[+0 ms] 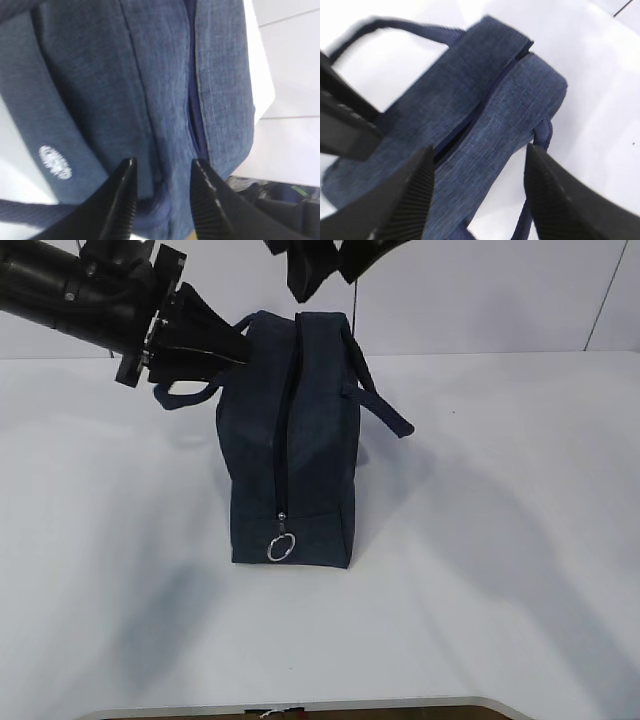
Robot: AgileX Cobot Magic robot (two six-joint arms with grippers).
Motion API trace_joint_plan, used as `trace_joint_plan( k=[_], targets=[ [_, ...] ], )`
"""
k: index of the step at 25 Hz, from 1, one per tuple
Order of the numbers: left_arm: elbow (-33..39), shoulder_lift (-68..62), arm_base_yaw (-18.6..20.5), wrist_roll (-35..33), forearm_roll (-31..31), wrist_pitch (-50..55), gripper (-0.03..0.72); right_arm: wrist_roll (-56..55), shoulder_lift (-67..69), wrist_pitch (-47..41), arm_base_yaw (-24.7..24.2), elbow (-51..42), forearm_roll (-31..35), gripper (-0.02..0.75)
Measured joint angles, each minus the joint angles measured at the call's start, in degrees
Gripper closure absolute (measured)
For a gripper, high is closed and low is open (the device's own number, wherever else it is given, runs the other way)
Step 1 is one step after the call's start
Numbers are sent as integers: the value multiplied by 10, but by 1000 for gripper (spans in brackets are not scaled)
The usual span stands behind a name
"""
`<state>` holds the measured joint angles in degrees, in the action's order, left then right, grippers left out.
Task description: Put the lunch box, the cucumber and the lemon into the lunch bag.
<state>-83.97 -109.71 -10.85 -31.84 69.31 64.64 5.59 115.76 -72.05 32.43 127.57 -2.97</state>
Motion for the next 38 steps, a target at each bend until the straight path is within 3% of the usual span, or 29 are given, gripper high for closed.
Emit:
trace_joint_plan(
  k=[15, 25, 29, 38],
  targets=[
    [-150, 0, 0, 116, -247, 47, 433, -13, -82, -1, 0, -10, 113, 278],
    [-163, 55, 0, 175, -457, 57, 443, 24, -181, 3, 0, -183, 118, 279],
    [-163, 88, 0, 189, -491, 61, 445, 45, -230, 91, 0, -281, 118, 279],
    [-164, 146, 0, 194, -495, 67, 445, 109, -344, 372, 0, -570, 140, 279]
  ],
)
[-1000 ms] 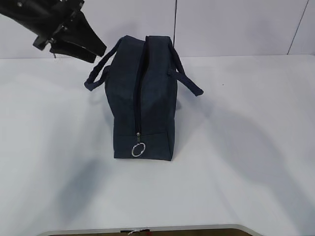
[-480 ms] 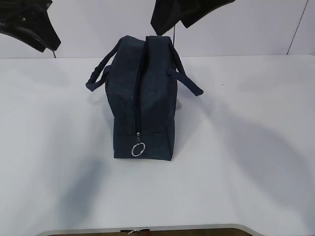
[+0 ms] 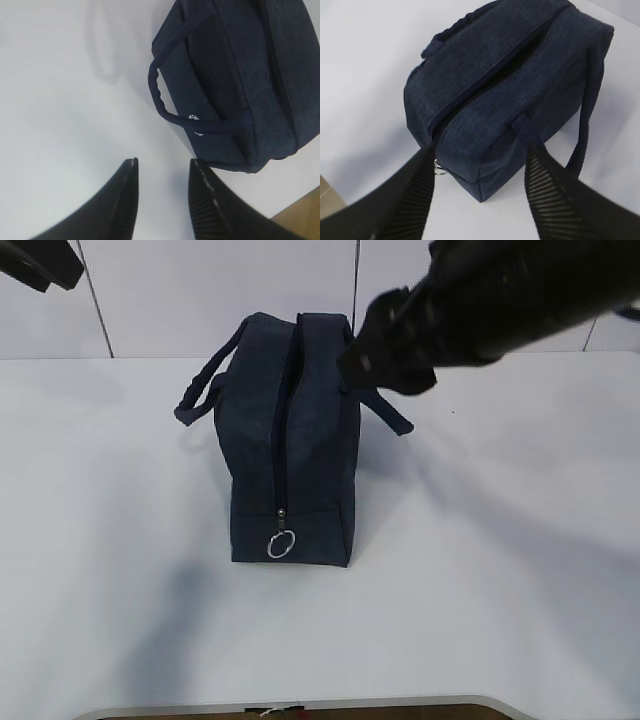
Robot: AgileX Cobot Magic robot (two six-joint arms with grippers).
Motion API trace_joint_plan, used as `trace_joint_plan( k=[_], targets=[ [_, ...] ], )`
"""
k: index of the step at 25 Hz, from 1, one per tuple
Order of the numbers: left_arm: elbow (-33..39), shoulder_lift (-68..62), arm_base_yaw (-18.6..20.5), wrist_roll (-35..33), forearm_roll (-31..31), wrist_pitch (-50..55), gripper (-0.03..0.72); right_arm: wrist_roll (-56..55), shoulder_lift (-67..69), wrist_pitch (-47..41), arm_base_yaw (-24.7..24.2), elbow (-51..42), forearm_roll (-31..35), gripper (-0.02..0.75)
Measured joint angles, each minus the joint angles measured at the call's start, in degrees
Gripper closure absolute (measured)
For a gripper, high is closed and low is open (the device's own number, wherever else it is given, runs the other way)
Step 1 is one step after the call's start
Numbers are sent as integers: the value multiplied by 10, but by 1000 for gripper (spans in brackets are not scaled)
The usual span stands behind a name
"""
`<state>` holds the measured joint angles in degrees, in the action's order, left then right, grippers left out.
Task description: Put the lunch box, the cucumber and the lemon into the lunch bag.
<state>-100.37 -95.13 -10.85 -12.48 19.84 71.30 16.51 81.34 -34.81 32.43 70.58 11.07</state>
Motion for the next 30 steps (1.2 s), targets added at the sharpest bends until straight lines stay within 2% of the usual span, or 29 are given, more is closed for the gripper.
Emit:
trace_joint_plan(
  k=[6, 9, 11, 18, 22, 25, 30],
  targets=[
    [0, 10, 0, 1, 0, 2, 446, 49, -49, 230, 0, -195, 33, 279],
    [0, 10, 0, 4, 0, 2, 446, 52, -49, 314, 0, -253, 35, 279],
    [0, 10, 0, 5, 1, 2, 446, 53, -42, 348, 0, -266, 37, 279],
    [0, 10, 0, 6, 9, 3, 446, 45, -21, 378, 0, -276, 47, 279],
    [0, 10, 0, 6, 22, 3, 446, 39, -21, 470, 0, -333, 44, 279],
    [0, 10, 0, 6, 24, 3, 446, 9, -20, 567, 0, -392, -8, 279],
    [0, 10, 0, 6, 25, 3, 446, -79, -20, 706, 0, -469, -238, 279]
  ],
)
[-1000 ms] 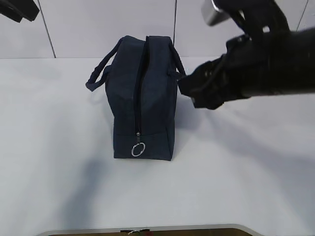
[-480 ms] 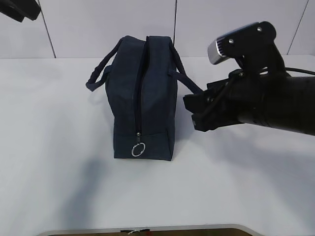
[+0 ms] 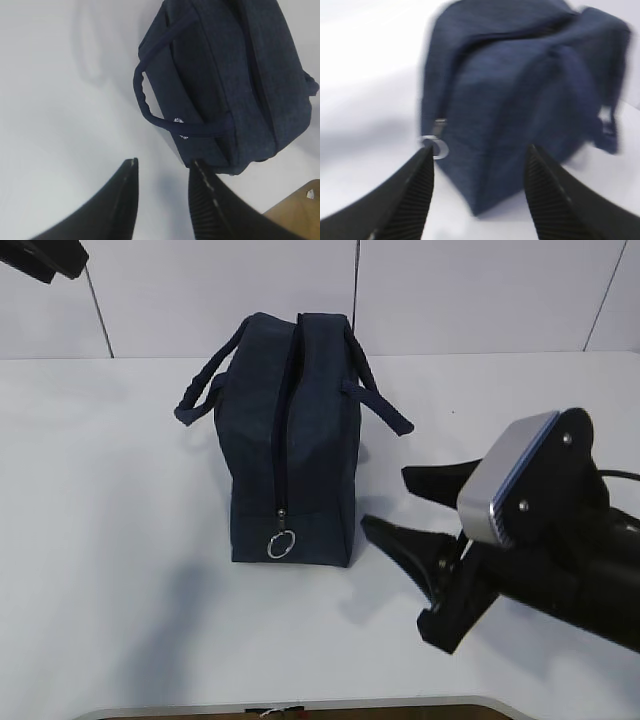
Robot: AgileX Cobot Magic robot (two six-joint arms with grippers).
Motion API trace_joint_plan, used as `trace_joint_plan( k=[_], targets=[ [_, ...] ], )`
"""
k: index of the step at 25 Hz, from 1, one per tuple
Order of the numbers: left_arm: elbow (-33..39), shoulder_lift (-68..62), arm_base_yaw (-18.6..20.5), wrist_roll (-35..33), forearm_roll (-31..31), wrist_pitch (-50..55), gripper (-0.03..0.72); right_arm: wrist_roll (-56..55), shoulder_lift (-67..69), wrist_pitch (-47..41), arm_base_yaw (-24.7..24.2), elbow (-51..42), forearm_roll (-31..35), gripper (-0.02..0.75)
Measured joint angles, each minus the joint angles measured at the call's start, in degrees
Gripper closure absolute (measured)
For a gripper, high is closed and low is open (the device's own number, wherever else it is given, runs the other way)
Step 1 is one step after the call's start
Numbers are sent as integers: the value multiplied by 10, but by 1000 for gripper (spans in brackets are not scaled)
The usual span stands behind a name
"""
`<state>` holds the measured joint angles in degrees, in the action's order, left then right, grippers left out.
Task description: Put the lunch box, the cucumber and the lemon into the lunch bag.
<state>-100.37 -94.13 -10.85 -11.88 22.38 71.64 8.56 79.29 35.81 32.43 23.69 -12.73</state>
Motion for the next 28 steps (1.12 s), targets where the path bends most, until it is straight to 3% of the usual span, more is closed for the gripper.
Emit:
trace_joint_plan(
  k=[4, 10, 19, 28],
  targets=[
    [0, 0, 0, 1, 1, 0, 446, -74, 0, 25, 0, -19, -78, 279],
    [0, 0, 0, 2, 19, 0, 446, -134, 56, 84, 0, -19, -93, 279],
    [0, 0, 0, 2, 23, 0, 446, -164, 224, 272, 0, -19, -99, 279],
    [0, 0, 0, 2, 23, 0, 446, -171, 303, 292, 0, 6, -113, 279]
  ],
)
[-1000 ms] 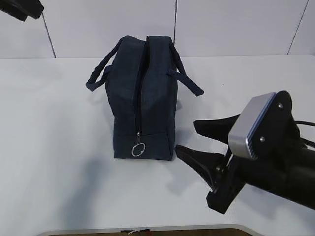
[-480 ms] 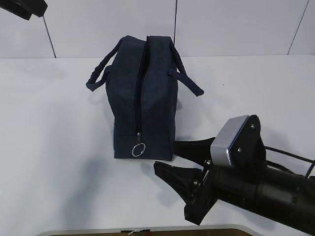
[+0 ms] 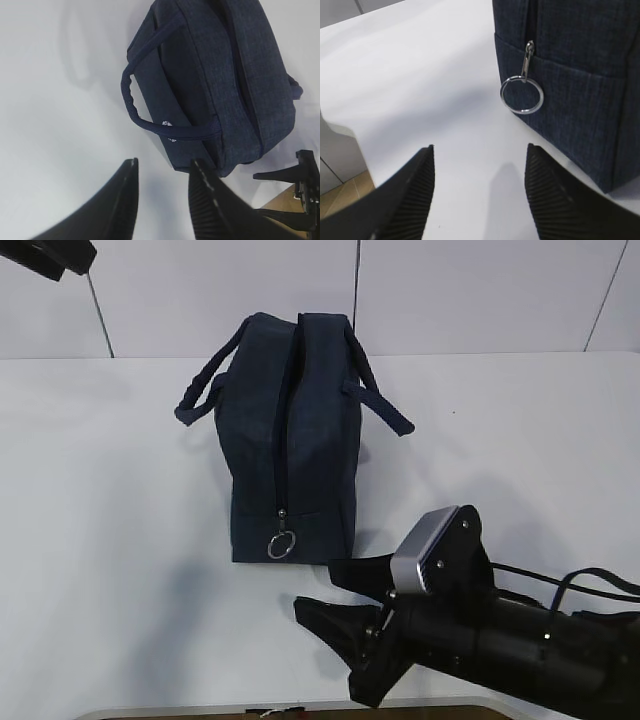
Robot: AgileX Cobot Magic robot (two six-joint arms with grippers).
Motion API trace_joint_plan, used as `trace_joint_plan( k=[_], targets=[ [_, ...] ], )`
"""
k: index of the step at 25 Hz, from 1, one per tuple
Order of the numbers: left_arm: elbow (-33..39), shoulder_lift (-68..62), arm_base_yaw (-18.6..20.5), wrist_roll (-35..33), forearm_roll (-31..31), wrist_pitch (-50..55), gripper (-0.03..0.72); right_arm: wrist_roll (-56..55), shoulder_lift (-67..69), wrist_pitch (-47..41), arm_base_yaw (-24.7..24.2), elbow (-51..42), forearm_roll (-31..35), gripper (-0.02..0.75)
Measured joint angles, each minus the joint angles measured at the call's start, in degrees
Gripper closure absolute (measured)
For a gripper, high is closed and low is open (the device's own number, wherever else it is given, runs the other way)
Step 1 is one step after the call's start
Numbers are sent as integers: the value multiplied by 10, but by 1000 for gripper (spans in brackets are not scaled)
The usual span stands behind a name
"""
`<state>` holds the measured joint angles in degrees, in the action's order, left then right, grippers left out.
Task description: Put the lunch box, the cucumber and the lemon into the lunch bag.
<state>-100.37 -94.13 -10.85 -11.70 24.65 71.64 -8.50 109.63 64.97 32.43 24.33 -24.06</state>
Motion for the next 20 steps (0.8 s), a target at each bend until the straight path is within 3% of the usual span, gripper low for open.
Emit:
trace_joint_plan(
  k=[20],
  targets=[
    [0, 0, 0, 0, 0, 0, 446, -63, 60, -12, 0, 119, -27, 279]
  ],
)
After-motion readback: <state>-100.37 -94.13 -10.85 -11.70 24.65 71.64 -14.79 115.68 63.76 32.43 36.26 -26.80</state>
